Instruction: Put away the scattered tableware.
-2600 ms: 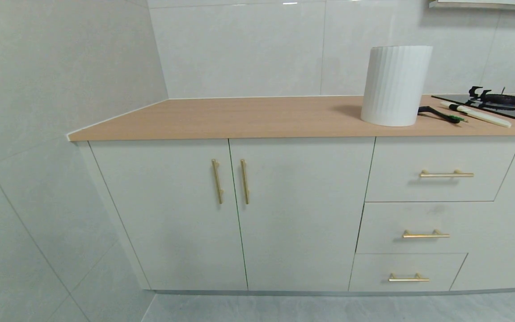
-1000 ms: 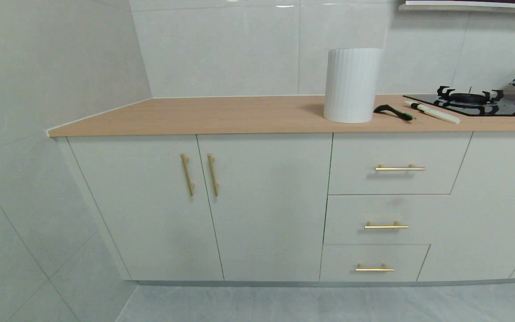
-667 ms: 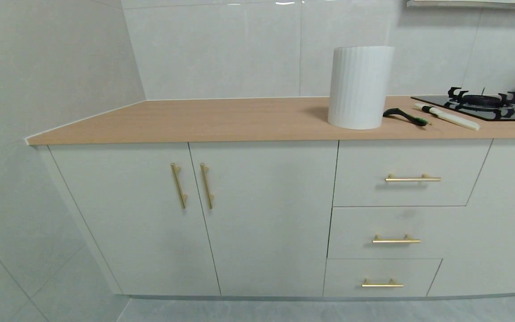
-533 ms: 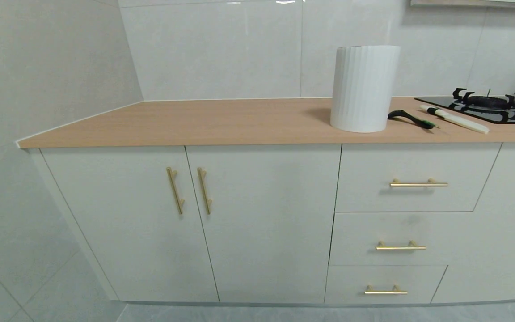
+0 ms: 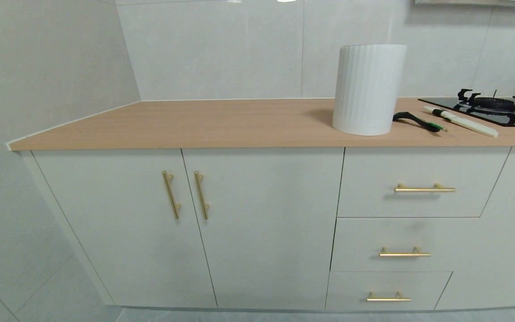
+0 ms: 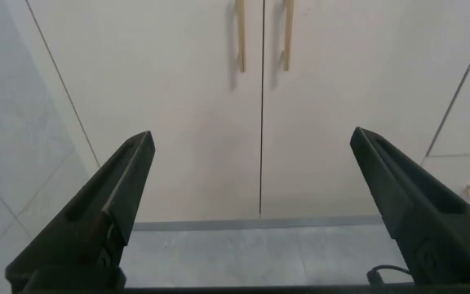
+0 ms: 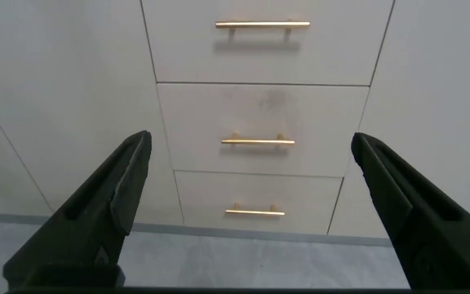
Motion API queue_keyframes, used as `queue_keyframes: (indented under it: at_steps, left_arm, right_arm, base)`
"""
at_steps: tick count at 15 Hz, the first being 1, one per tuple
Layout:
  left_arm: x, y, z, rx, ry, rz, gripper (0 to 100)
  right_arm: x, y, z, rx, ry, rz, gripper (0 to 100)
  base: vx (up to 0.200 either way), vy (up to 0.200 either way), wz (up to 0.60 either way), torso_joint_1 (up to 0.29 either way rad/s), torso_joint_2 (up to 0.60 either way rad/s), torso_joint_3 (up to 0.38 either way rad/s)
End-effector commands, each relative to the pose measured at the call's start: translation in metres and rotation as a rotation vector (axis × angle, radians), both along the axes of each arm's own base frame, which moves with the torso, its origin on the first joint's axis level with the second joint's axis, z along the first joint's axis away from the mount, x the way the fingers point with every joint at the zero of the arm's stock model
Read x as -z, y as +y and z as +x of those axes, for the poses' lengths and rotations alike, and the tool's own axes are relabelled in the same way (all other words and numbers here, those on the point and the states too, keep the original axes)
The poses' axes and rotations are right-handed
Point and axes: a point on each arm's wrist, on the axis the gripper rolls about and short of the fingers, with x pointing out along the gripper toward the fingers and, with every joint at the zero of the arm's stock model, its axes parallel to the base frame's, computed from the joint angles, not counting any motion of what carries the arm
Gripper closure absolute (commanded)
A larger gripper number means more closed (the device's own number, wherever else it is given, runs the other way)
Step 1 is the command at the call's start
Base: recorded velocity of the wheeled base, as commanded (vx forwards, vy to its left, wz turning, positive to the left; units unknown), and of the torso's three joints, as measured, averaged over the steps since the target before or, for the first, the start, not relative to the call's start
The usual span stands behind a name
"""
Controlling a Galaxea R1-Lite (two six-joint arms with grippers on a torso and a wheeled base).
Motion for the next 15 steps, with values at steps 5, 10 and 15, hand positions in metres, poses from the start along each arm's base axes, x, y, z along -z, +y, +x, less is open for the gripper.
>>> queue_keyframes:
  at_steps: [5,10,15]
  left_arm:
    - [0.0,0.0,0.0,-0.001,0.0,-0.001,0]
    - [0.0,0.0,0.0,-0.001,0.0,-0.003,0]
    - [0.0,0.0,0.0,-0.001,0.0,-0.003,0]
  right_arm:
    - [0.0,0.0,0.0001,0.001,0.001,0.0,0]
    - [0.0,0.0,0.0001,0.001,0.001,0.0,0]
    - [0.0,0.0,0.0001,-0.001,0.001,-0.003,0]
  base:
    - [0.0,-0.2,0.0,0.002,0.0,0.001]
    - [0.0,-0.12,0.0,0.002,0.0,0.001]
    - [0.0,0.0,0.0,0.0,0.0,0.0]
